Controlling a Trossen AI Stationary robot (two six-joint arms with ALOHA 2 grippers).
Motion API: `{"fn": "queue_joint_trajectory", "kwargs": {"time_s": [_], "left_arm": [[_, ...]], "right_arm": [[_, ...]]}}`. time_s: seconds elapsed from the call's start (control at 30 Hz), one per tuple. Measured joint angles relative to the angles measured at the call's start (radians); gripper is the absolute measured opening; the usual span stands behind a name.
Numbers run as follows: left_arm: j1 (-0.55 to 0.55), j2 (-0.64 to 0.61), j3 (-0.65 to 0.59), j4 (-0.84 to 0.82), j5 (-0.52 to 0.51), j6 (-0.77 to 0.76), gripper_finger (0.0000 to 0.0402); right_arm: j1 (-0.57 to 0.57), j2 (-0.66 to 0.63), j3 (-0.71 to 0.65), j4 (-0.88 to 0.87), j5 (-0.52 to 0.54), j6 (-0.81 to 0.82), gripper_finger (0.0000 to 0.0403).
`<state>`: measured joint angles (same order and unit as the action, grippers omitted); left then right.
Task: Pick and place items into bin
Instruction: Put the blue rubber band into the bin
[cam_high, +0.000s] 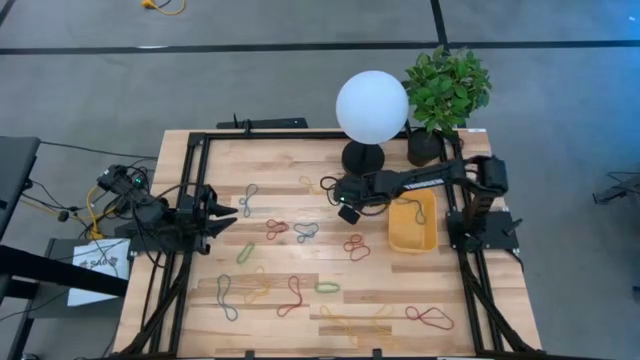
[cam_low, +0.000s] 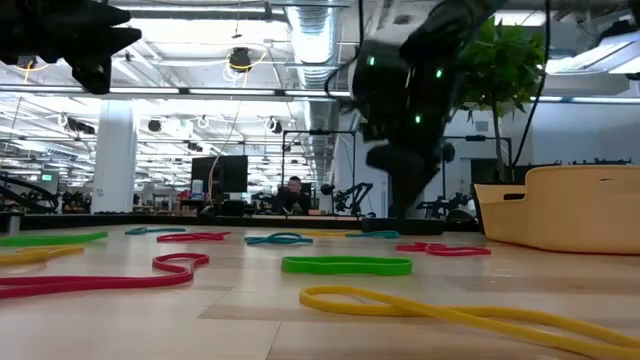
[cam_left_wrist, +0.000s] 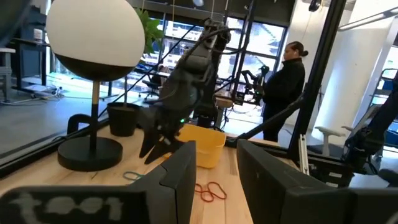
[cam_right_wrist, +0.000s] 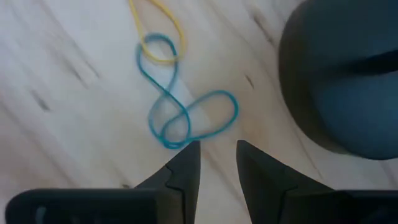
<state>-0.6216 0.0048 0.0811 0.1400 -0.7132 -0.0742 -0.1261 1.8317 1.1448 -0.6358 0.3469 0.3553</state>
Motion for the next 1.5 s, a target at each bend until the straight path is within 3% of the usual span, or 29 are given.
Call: {"fn": "queue_joint_trajectory", "kwargs": {"time_s": [0.23,0.4,0.77,0.97,1.03,1.13,1.23,1.37,1.5], "left_arm": [[0.0,0.0,0.0,-0.017,-0.003,0.001,0.0105],[0.0,0.0,0.0,-0.025,-0.003,0.0,0.0106],[0.0,0.0,0.0,-0.037,-0.002,0.0,0.0106],[0.0,0.0,0.0,-0.037,-0.002,0.0,0.0106],[0.0,0.0,0.0,-0.037,-0.002,-0.001,0.0105],[0.0,0.0,0.0,-0.041,-0.001,-0.001,0.0105],[0.0,0.0,0.0,-0.061,-0.001,-0.002,0.0105],[0.0,0.0,0.0,-0.098,-0.007,-0.04,0.0105],[0.0,0.0,0.0,-0.107,-0.008,-0.069,0.0105]], "right_arm": [[-0.048,0.092,0.054,0.027,-0.063,-0.027,0.0097],[-0.07,0.131,0.082,0.029,-0.165,-0.026,0.0097],[-0.067,0.132,0.083,0.026,-0.173,-0.024,0.0093],[-0.021,0.128,0.081,0.023,-0.175,-0.027,0.0013],[0.002,0.113,0.079,0.005,-0.18,-0.032,0.001],[0.045,0.076,0.079,-0.046,-0.141,0.0,0.0005],[0.099,0.014,0.08,-0.146,-0.016,0.078,0.0005],[0.165,-0.113,0.08,-0.364,0.157,0.207,0.0002],[0.219,-0.265,0.08,-0.572,0.24,0.391,0.0002]]}}
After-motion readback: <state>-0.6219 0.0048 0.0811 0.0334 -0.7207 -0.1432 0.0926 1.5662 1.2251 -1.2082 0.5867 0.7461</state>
